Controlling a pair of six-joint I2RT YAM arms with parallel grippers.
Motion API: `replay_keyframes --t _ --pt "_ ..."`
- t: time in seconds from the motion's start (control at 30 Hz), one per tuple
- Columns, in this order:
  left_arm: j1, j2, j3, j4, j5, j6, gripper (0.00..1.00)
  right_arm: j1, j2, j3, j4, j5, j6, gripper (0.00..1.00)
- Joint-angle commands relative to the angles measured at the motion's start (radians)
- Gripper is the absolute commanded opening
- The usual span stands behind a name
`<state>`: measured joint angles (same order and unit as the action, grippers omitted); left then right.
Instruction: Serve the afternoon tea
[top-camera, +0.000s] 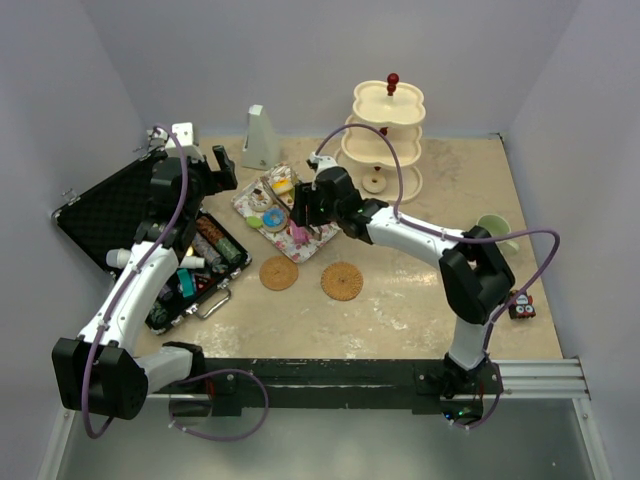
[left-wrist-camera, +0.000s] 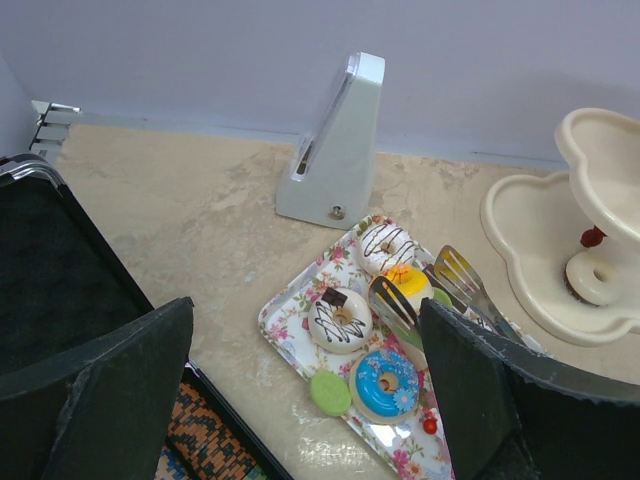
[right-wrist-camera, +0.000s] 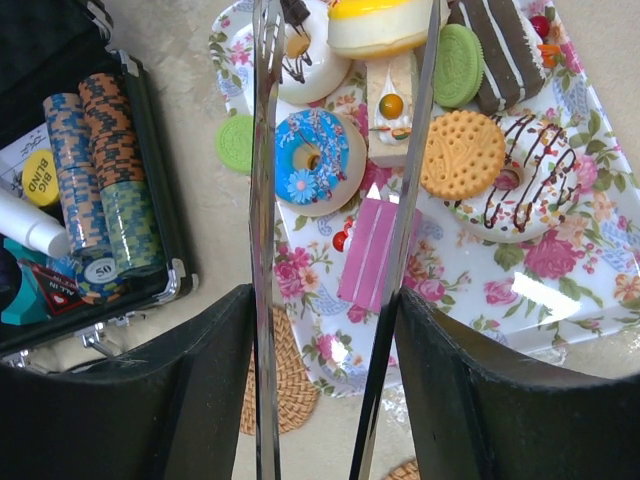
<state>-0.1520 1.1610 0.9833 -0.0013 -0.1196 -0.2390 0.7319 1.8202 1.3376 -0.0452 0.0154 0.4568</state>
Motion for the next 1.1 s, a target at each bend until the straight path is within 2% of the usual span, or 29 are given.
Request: replay_keyframes --t 0.0,1.07 --pt "-0.003 -0.006 -0.003 0.046 -0.005 0.018 1.00 0.006 0.011 0.075 0.005 0.032 -0.021 0.59" --pt "-0.003 -0.007 -0.003 0.046 -0.003 0.017 1.00 0.009 0.097 0.109 -0.010 0.035 -0.026 0.54"
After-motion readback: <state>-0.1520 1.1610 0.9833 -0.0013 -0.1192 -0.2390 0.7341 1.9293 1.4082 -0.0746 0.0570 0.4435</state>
